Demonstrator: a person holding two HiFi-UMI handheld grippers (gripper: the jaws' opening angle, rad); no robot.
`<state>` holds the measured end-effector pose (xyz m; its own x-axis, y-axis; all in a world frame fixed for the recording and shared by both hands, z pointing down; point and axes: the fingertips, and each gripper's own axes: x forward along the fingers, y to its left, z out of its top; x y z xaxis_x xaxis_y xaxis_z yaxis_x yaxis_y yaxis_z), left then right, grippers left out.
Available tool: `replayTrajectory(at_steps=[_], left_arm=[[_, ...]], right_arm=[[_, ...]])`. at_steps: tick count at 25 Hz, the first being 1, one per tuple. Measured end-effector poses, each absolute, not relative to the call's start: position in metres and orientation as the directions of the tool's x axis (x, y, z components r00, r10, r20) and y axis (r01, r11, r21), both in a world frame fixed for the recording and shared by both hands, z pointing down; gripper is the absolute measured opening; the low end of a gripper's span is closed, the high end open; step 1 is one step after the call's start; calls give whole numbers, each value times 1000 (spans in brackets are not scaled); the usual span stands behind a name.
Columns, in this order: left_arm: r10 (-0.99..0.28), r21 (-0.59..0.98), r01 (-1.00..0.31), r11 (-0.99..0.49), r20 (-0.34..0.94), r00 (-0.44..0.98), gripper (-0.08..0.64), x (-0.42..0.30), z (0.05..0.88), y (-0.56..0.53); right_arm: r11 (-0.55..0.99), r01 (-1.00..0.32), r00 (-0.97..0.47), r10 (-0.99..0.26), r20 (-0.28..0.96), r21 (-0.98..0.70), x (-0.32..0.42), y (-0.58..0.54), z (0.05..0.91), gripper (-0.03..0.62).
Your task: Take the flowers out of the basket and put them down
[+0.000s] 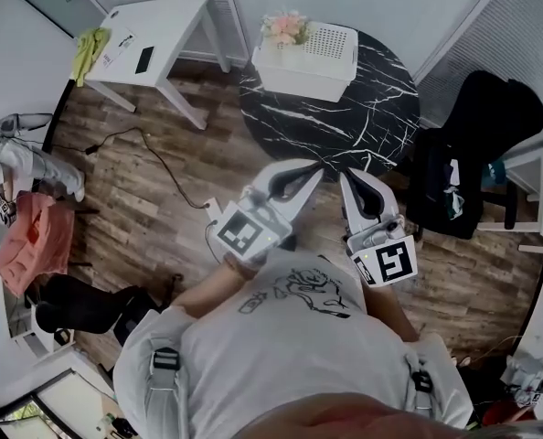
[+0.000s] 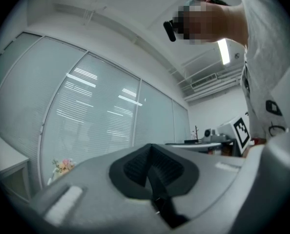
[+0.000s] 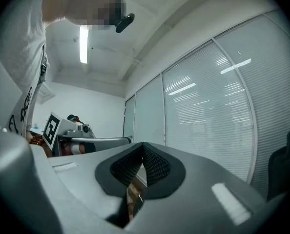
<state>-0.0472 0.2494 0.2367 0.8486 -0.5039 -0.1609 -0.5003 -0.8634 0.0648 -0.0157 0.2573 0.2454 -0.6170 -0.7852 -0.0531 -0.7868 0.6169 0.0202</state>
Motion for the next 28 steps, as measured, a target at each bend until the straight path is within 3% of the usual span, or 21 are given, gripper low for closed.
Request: replayTrajectory(at_steps=[14,28], left_arm=[[-465,52,-463,-885,-164,870,3,-106,232,85],[-465,95,-456,-885,-132,876,3,-103,245,34]], right_arm=[[601,-799,-601,-798,-49,17,-78,91,240,5],[577,-817,-577,-817,-16,-5,-70,39,254,6]])
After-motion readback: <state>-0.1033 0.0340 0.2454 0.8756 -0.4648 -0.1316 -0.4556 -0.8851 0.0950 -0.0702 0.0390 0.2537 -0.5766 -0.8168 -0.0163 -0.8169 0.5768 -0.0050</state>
